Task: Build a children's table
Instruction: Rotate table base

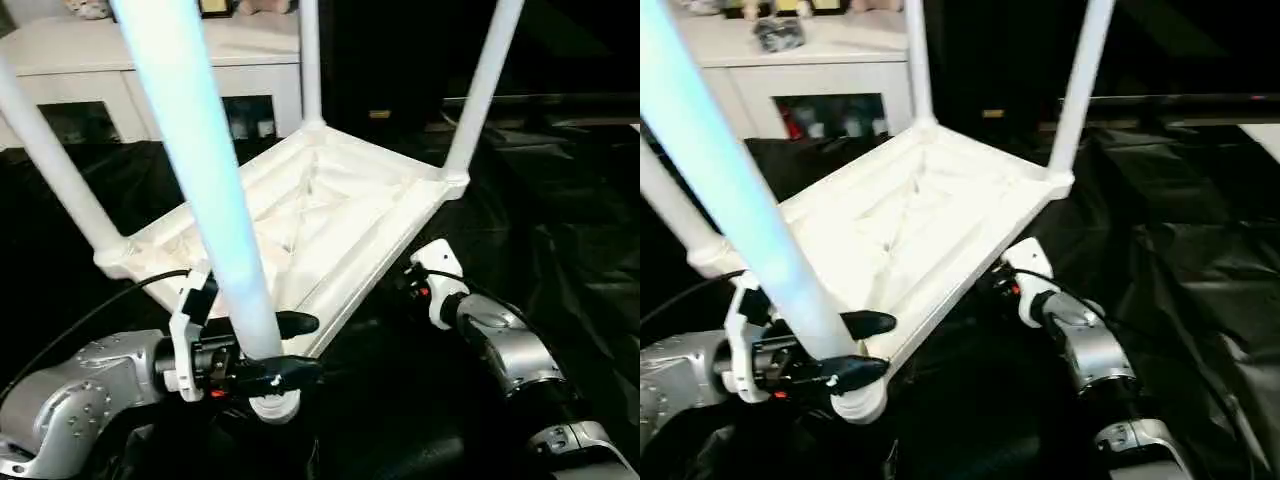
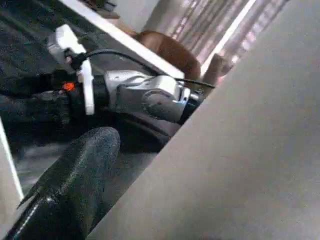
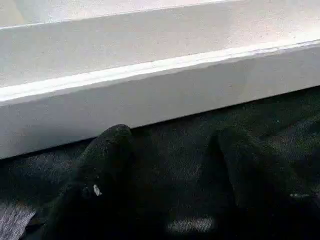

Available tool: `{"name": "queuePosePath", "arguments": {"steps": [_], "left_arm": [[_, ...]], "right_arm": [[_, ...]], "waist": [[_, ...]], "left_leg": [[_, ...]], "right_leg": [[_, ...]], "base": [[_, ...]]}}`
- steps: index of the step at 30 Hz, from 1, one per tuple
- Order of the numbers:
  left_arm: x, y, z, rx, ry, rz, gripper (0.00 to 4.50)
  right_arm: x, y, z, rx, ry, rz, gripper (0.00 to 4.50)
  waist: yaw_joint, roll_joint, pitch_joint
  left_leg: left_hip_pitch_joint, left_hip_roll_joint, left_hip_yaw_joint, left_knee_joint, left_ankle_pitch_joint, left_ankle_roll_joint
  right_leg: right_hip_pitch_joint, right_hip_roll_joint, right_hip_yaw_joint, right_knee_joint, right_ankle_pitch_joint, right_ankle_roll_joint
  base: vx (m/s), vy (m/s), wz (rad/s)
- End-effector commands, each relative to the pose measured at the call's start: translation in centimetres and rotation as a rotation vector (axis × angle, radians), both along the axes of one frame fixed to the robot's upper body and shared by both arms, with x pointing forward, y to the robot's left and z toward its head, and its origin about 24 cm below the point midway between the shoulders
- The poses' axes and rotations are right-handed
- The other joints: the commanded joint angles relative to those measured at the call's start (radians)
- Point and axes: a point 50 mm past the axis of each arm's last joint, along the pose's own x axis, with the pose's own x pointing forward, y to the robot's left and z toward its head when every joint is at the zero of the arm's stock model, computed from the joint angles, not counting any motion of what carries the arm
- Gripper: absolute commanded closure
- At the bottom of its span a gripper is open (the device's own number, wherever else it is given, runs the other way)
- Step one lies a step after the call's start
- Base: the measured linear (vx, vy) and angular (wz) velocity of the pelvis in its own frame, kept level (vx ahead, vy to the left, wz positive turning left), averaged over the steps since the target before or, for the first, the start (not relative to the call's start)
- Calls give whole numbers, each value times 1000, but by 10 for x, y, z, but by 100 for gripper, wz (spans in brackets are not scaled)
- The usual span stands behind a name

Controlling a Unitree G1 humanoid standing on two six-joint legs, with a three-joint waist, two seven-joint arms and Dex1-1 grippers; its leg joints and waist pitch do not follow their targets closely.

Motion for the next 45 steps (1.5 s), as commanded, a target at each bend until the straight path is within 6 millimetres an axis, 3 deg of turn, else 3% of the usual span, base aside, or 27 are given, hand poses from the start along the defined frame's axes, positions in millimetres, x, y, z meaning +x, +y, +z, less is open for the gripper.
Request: {"name": "queuePosePath", "arguments": {"steps": [1,4,11,14,16,18,19,20,21,23,28,37,45], "left_arm": [[-6,-9,-8,-18,38,-62,5],[-10,-1,-15,-30,64,-39,5],[-18,10,-24,-52,107,-78,5],[-21,11,-27,-69,125,-95,5],[-21,11,-29,-72,129,-98,5],[-22,11,-32,-86,138,-101,5],[-22,11,-35,-94,143,-102,5],[-22,11,-38,-103,148,-104,5],[-22,11,-40,-105,150,-104,5],[-21,12,-34,-112,147,-105,5],[-19,17,-18,-117,128,-113,5],[-15,22,-15,-91,112,-111,5],[-14,22,-14,-93,109,-123,5]], "right_arm": [[0,22,4,13,-17,98,129],[-4,3,5,-1,-24,63,129],[-12,-39,10,-25,-30,-16,129],[-16,-49,12,-38,-24,-26,129],[-18,-52,12,-42,-23,-27,129],[-20,-55,13,-47,-21,-28,129],[-21,-54,12,-44,-17,-25,129],[-22,-52,12,-41,-11,-16,129],[-22,-51,12,-40,-8,-11,129],[-21,-46,11,-36,-4,3,129],[-10,-14,6,-9,-1,90,129],[-5,35,9,38,-10,270,129],[-7,53,11,56,-19,354,129]], "waist": [[10,-2,-41],[14,-10,-44],[34,-9,-54],[39,-14,-50],[41,-12,-47],[40,-23,-46],[40,-23,-46],[39,-27,-45],[41,-23,-45],[42,-24,-47],[33,-25,-48],[28,-28,-44],[23,-23,-45]], "left_leg": [[5,75,-50,-86,-310,-21],[13,75,-43,-80,-285,-8],[12,76,-34,-68,-140,53],[13,77,-32,-69,-157,53],[13,77,-33,-71,-180,45],[13,78,-32,-73,-193,41],[14,78,-33,-73,-196,39],[15,78,-32,-74,-198,37],[14,78,-33,-73,-193,34],[15,80,-34,-73,-188,31],[12,78,-33,-72,-169,36],[16,80,-35,-78,-222,1],[17,82,-36,-79,-225,-8]], "right_leg": [[38,-95,59,-85,-348,-174],[33,-91,63,-86,-310,-188],[37,-83,59,-68,-116,-226],[37,-84,58,-72,-151,-231],[37,-86,58,-76,-197,-222],[38,-87,59,-80,-236,-208],[37,-88,59,-80,-258,-202],[35,-87,60,-82,-272,-196],[35,-89,61,-81,-277,-193],[35,-89,61,-78,-262,-196],[34,-88,58,-70,-181,-237],[36,-90,60,-71,-229,-227],[36,-89,61,-67,-194,-237]], "base": [[0,0,0],[0,0,0],[0,0,0],[0,0,0],[0,0,0],[0,0,0],[0,0,0],[0,0,0],[0,0,0],[0,0,0],[0,0,0],[0,0,0],[0,0,0]]}}
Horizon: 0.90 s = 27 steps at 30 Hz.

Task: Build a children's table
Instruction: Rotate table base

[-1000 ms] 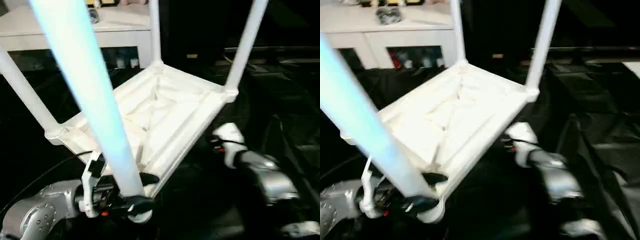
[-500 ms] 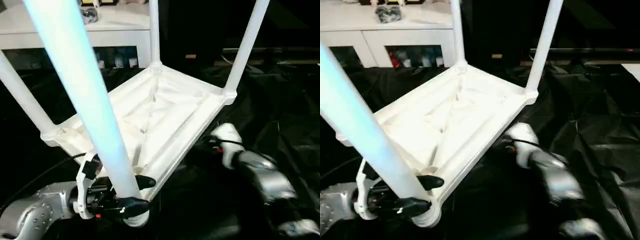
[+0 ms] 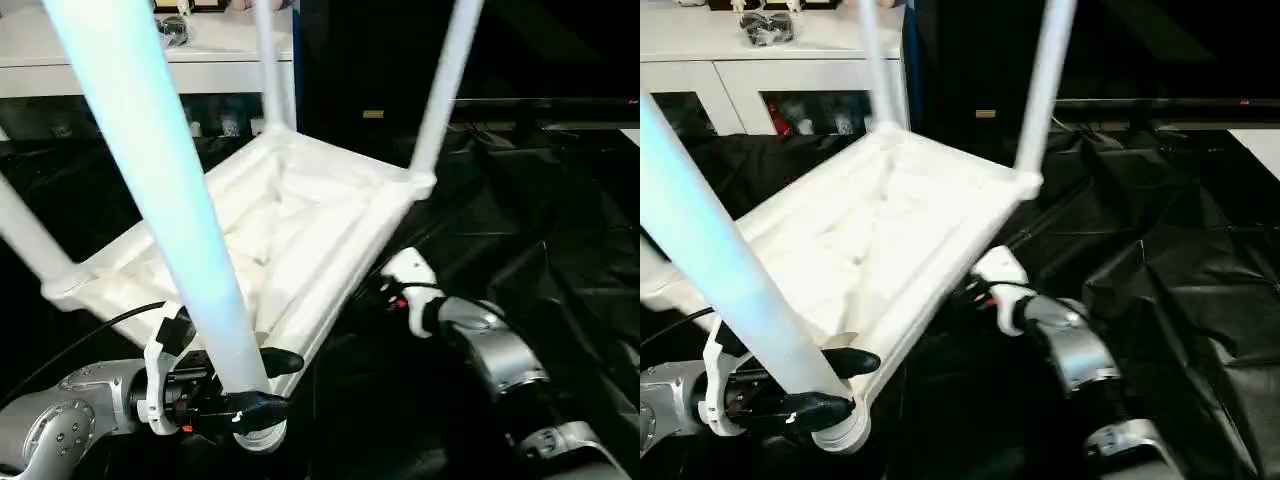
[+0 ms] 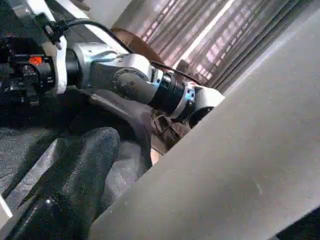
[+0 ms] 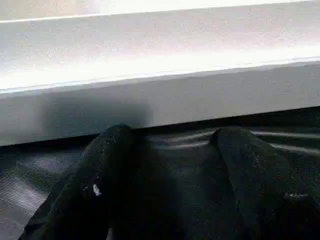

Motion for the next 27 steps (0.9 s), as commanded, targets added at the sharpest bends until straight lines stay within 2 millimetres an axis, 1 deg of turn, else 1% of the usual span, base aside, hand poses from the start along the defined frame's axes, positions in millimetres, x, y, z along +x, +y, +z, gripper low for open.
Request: {"name": "queuePosePath", "arguments": {"steps": [1,5,8,9,11,12,15,16,17,19,20,22,24,25,26,27], "left_arm": [[1,-3,6,-32,-16,-37,5],[3,-4,5,-35,-23,-34,5],[4,-4,6,-37,-28,-38,5],[4,-4,6,-39,-35,-34,5],[5,-4,6,-39,-38,-32,5],[6,-4,5,-36,-47,-21,5],[11,-2,2,-17,-78,22,5],[14,-1,1,-1,-103,50,5],[17,0,-1,16,-118,76,5],[22,0,-5,54,-146,98,5],[22,0,-5,54,-146,98,5],[24,0,-8,78,-167,108,5],[29,-4,-9,86,-194,123,5],[31,-6,-9,84,-214,125,5],[32,-7,-9,83,-227,126,5],[32,-7,-9,83,-227,126,5]], "right_arm": [[3,18,10,30,-38,77,129],[3,27,13,54,-46,113,129],[0,37,14,87,-48,156,129],[-2,42,14,102,-52,176,129],[-2,44,14,105,-53,181,129],[-2,48,13,109,-56,186,129],[-1,49,13,108,-66,171,129],[1,48,14,112,-73,157,129],[2,47,16,119,-82,148,129],[3,44,18,139,-90,149,129],[3,44,18,139,-90,149,129],[2,41,19,146,-99,159,129],[5,29,20,131,-109,130,129],[8,21,20,116,-115,100,129],[10,17,20,106,-118,79,129],[10,17,20,106,-118,79,129]], "waist": [[11,10,-48],[11,12,-49],[11,12,-49],[11,14,-49],[10,12,-49],[9,13,-49],[8,12,-48],[9,13,-48],[8,10,-47],[10,11,-48],[11,11,-49],[13,13,-48],[15,12,-49],[18,15,-49],[21,12,-48],[23,11,-49]], "left_leg": [[14,77,-38,-77,-219,-1],[14,76,-38,-76,-223,-3],[12,77,-38,-77,-218,-2],[13,78,-39,-77,-224,-4],[11,77,-39,-76,-225,-4],[12,77,-39,-77,-224,-4],[13,78,-39,-78,-232,-5],[15,79,-40,-79,-239,-9],[15,79,-39,-79,-244,-11],[15,79,-41,-80,-248,-11],[17,79,-41,-80,-245,-11],[16,81,-41,-81,-250,-11],[18,82,-40,-80,-249,-12],[21,81,-38,-78,-252,-16],[19,80,-37,-79,-251,-16],[20,80,-38,-79,-248,-17]], "right_leg": [[37,-90,62,-70,-189,-236],[38,-90,62,-69,-183,-243],[40,-90,62,-67,-170,-242],[39,-90,62,-67,-172,-243],[40,-92,62,-68,-172,-244],[40,-91,62,-68,-174,-244],[39,-92,63,-70,-184,-243],[38,-93,64,-73,-197,-237],[37,-93,64,-73,-202,-236],[39,-94,65,-74,-214,-224],[38,-94,65,-73,-210,-224],[37,-93,64,-72,-203,-227],[37,-93,65,-72,-196,-228],[34,-93,65,-73,-196,-229],[36,-94,66,-75,-201,-227],[37,-94,66,-75,-201,-225]], "base": [[0,0,0],[0,0,0],[0,0,0],[0,0,0],[0,0,0],[0,0,0],[0,0,0],[0,0,0],[0,0,0],[0,0,0],[0,0,0],[0,0,0],[0,0,0],[0,0,0],[0,0,0],[0,0,0]]}}
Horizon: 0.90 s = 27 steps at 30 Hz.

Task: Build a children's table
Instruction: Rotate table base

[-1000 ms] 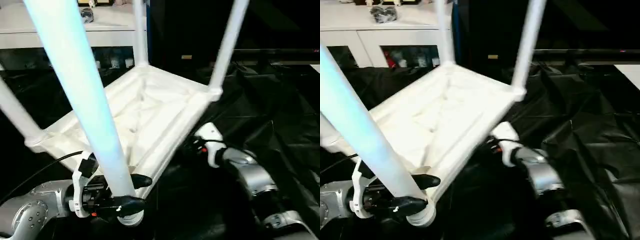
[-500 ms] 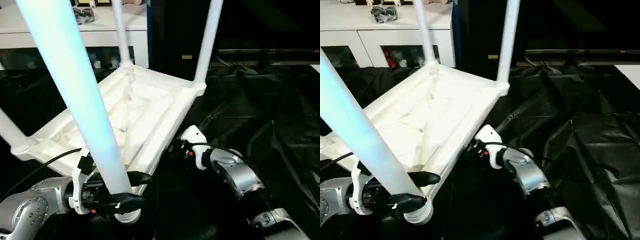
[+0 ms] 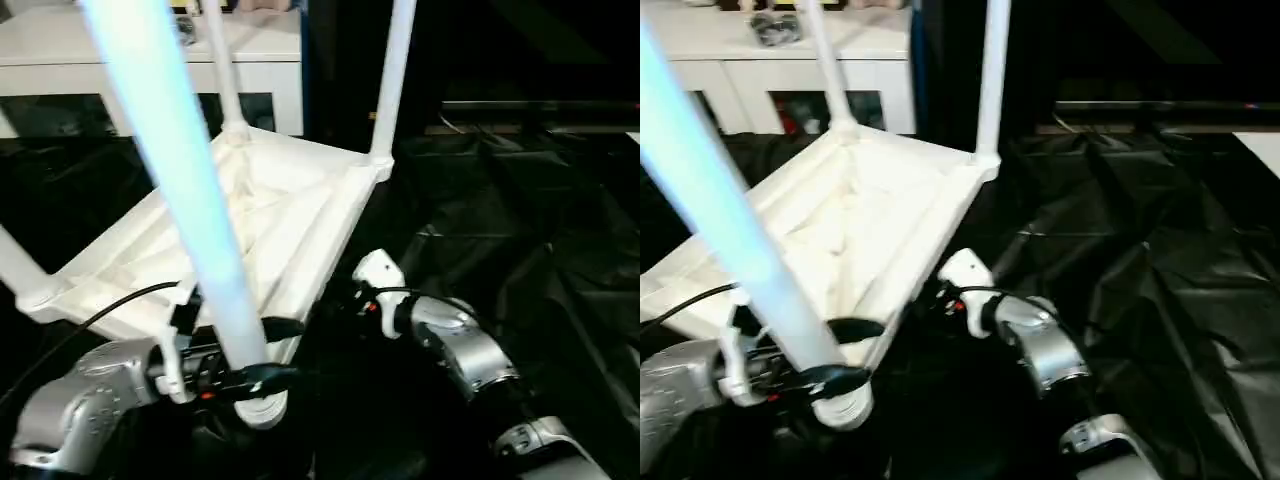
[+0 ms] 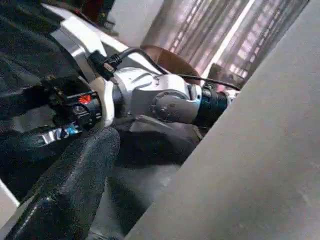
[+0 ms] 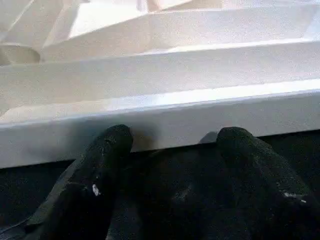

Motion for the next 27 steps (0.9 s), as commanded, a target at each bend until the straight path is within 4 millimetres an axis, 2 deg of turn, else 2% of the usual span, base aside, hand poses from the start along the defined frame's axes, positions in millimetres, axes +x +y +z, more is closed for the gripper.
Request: {"name": "queuePosePath", "arguments": {"steps": [1,3,4,5,6,7,10,11,12,13,14,15,16,17,20,21,22,27], "left_arm": [[-2,-5,3,30,-23,9,5],[-16,-24,13,30,-70,-35,5],[-18,-31,17,32,-89,-53,5],[-19,-34,18,31,-93,-70,5],[-20,-35,19,26,-93,-81,5],[-22,-39,22,13,-92,-115,5],[-27,-45,24,-1,-88,-169,5],[-24,-55,31,-18,-99,-178,5],[-23,-60,34,-24,-103,-180,5],[-22,-63,36,-29,-106,-182,5],[-20,-75,42,-40,-117,-180,5],[-18,-82,46,-45,-127,-179,5],[-18,-85,47,-46,-132,-178,5],[-16,-88,48,-47,-139,-172,5],[-12,-98,50,-52,-157,-167,5],[-10,-103,51,-53,-162,-161,5],[-9,-105,51,-54,-164,-156,5],[2,-113,48,-7,-192,-78,5]], "right_arm": [[10,-4,12,4,-47,-29,129],[19,-15,12,-36,-41,-119,129],[23,-19,12,-51,-42,-153,129],[25,-20,12,-60,-42,-172,129],[26,-20,12,-64,-42,-177,129],[28,-20,11,-77,-40,-189,129],[30,-16,9,-84,-33,-190,129],[29,-10,7,-79,-20,-172,129],[29,-7,6,-79,-17,-161,129],[28,-5,6,-79,-15,-155,129],[26,5,4,-77,-7,-118,129],[25,11,2,-77,-4,-91,129],[24,14,2,-77,-3,-78,129],[23,17,2,-74,-3,-65,129],[19,30,1,-52,0,-13,129],[18,35,1,-45,-1,6,129],[17,37,1,-42,-3,13,129],[17,46,2,-22,-12,14,129]], "waist": [[5,11,-52],[2,9,-50],[2,9,-51],[4,11,-51],[6,9,-51],[3,9,-52],[0,8,-54],[-4,0,-56],[0,5,-56],[-1,5,-55],[-2,4,-55],[-2,-6,-54],[-5,-2,-51],[-11,-12,-49],[-23,-13,-49],[-24,-21,-49],[-22,-18,-49],[-22,-18,-53]], "left_leg": [[19,83,-39,-79,-245,-19],[14,85,-41,-81,-243,-17],[16,85,-42,-81,-241,-17],[21,81,-35,-75,-240,-14],[22,79,-34,-74,-237,-13],[13,78,-36,-74,-214,-8],[9,77,-37,-71,-183,2],[8,77,-34,-70,-174,7],[11,78,-35,-68,-163,11],[8,78,-34,-68,-163,11],[7,78,-35,-68,-163,12],[7,79,-36,-67,-166,14],[5,78,-36,-67,-185,9],[0,78,-39,-69,-196,7],[-6,78,-43,-71,-202,0],[-3,78,-41,-68,-194,4],[2,79,-38,-66,-190,6],[3,80,-37,-63,-156,20]], "right_leg": [[36,-96,65,-70,-192,-228],[37,-96,65,-69,-184,-235],[37,-97,64,-69,-181,-239],[29,-91,65,-72,-178,-248],[28,-91,65,-73,-176,-245],[36,-91,64,-68,-158,-244],[40,-91,62,-63,-119,-245],[41,-90,61,-62,-106,-250],[40,-91,61,-61,-96,-256],[42,-92,61,-61,-97,-259],[42,-91,60,-61,-99,-259],[44,-95,62,-62,-114,-261],[43,-96,63,-67,-152,-257],[47,-98,63,-68,-188,-247],[50,-98,60,-70,-232,-222],[47,-99,62,-72,-227,-221],[43,-99,64,-74,-219,-226],[44,-96,62,-66,-131,-250]], "base": [[0,0,0],[0,0,0],[0,0,0],[0,0,0],[0,0,0],[0,0,0],[0,0,0],[0,0,0],[0,0,0],[0,0,0],[0,0,0],[0,0,0],[0,0,0],[0,0,0],[0,0,0],[0,0,0],[0,0,0],[0,0,0]]}}
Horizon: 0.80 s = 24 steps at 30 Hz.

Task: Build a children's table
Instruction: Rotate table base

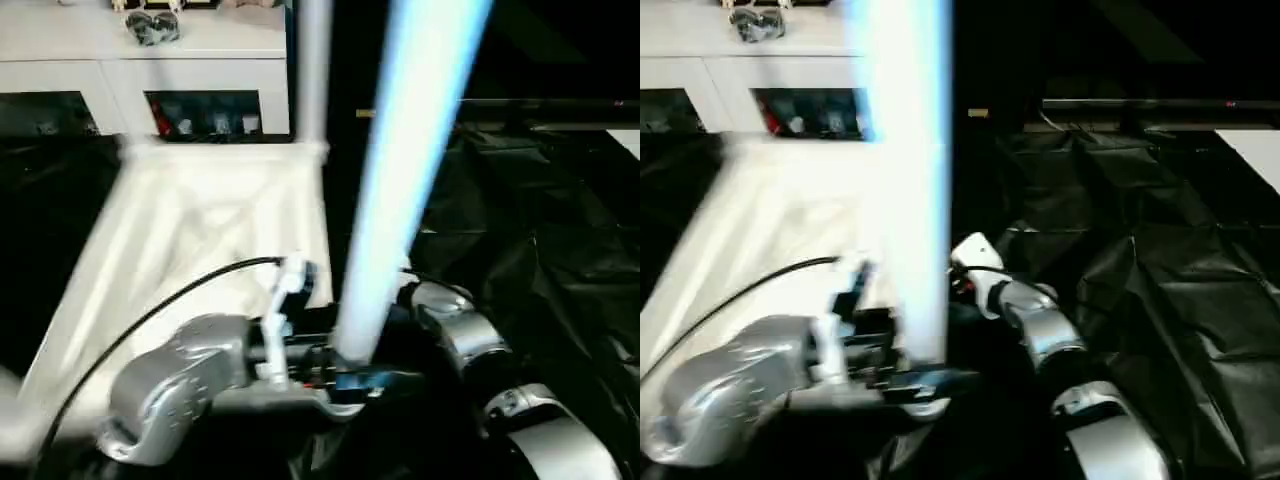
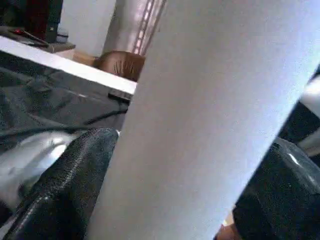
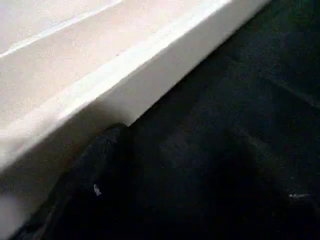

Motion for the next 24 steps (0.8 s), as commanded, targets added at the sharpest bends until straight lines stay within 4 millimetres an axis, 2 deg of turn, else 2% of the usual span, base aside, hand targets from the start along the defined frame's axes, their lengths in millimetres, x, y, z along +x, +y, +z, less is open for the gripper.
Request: {"name": "queuePosePath", "arguments": {"steps": [1,3,4,5,7,8,9,10,13,15,17,19,20,21,23,24], "left_arm": [[9,-4,-2,47,-36,70,5],[21,3,-9,116,-53,164,5],[29,13,-14,159,-70,227,5],[31,16,-15,169,-71,243,5],[33,27,-16,192,-78,271,5],[33,29,-16,196,-79,276,5],[33,34,-16,204,-81,284,5],[32,37,-17,208,-83,284,5],[33,42,-19,218,-85,300,5],[37,45,-21,234,-95,328,5],[40,46,-23,248,-94,357,5],[41,47,-24,263,-87,376,5],[41,49,-27,295,-67,386,5],[38,50,-30,331,-50,371,5],[34,52,-33,370,-35,348,5],[29,54,-35,410,-22,328,5]], "right_arm": [[-2,26,9,35,-40,99,129],[2,22,11,28,-56,55,129],[7,13,12,13,-70,-9,129],[9,10,12,8,-73,-30,129],[13,-3,13,6,-85,-100,129],[14,-5,13,7,-88,-115,129],[16,-13,14,11,-91,-153,129],[16,-18,14,14,-93,-180,129],[17,-28,13,17,-94,-221,129],[17,-38,11,12,-95,-265,129],[16,-43,12,9,-105,-282,129],[16,-48,12,11,-110,-293,129],[14,-53,13,13,-112,-298,129],[12,-59,13,13,-113,-299,129],[10,-64,14,8,-110,-294,129],[8,-69,14,-10,-109,-280,129]], "waist": [[10,5,-60],[10,7,-58],[12,8,-59],[12,8,-58],[17,13,-59],[18,13,-59],[20,17,-59],[24,16,-59],[31,17,-61],[33,21,-60],[32,17,-60],[34,32,-58],[32,26,-58],[33,24,-56],[34,25,-57],[36,28,-57]], "left_leg": [[7,76,-38,-68,-152,25],[8,76,-39,-70,-164,28],[11,77,-40,-70,-170,21],[10,77,-40,-71,-170,19],[17,77,-38,-71,-184,1],[16,77,-38,-72,-184,-1],[19,76,-37,-72,-192,-7],[20,76,-35,-72,-192,-9],[17,74,-35,-70,-177,-6],[15,74,-36,-71,-179,-5],[14,73,-36,-70,-186,-5],[14,73,-39,-71,-212,-10],[13,73,-39,-72,-225,-15],[13,73,-39,-72,-228,-12],[12,70,-39,-71,-219,-4],[12,71,-40,-71,-211,0]], "right_leg": [[47,-95,64,-69,-110,-253],[46,-94,63,-71,-114,-248],[46,-96,63,-71,-120,-246],[46,-96,63,-71,-121,-246],[42,-94,63,-70,-125,-246],[43,-93,63,-69,-120,-247],[41,-91,62,-68,-118,-245],[39,-91,64,-68,-106,-248],[43,-92,64,-65,-78,-250],[44,-93,63,-65,-74,-251],[46,-94,64,-68,-85,-249],[44,-95,62,-70,-128,-245],[47,-93,63,-70,-139,-238],[46,-92,64,-72,-147,-230],[46,-92,64,-74,-168,-224],[46,-93,63,-74,-176,-225]], "base": [[0,0,0],[0,0,0],[0,0,0],[0,0,0],[0,0,0],[0,0,0],[0,0,0],[0,0,0],[0,0,0],[0,0,0],[0,0,0],[0,0,0],[0,0,0],[0,0,0],[0,0,0],[0,0,0]]}}
